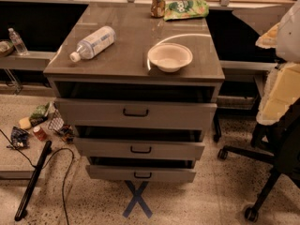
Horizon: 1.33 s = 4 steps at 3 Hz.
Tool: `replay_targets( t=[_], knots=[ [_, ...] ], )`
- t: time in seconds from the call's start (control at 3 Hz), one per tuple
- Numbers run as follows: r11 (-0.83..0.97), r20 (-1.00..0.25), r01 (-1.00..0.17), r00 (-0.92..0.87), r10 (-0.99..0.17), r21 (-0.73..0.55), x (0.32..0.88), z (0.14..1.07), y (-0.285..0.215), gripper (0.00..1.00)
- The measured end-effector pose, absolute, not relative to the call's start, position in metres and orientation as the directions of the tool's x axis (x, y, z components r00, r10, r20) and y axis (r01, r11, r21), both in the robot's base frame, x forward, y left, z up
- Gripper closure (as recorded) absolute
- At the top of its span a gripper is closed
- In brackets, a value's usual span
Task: Move paper bowl near blue plastic bottle
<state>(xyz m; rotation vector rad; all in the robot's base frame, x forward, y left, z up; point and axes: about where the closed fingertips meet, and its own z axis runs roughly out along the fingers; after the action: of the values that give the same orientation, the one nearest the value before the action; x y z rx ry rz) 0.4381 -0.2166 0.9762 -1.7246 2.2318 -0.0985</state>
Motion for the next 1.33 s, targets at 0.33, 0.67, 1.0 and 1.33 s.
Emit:
replay_targets(
  t=[0.33, 0.67, 1.0, 1.33],
  knots=[
    [0.267, -0.21, -0.93, -0.216, -0.953, -0.253, 0.44, 0.976, -0.216, 0.0],
    [0.219, -0.247, -0.923, -0.143, -0.958, -0.315, 0.467, 0.963, -0.206, 0.0],
    [0.062, -0.279, -0.893, 0.073, -0.957, -0.447, 0.538, 0.94, -0.175, 0.0],
    [-0.082, -0.271, -0.853, 0.253, -0.929, -0.516, 0.595, 0.917, -0.142, 0.0]
  ],
)
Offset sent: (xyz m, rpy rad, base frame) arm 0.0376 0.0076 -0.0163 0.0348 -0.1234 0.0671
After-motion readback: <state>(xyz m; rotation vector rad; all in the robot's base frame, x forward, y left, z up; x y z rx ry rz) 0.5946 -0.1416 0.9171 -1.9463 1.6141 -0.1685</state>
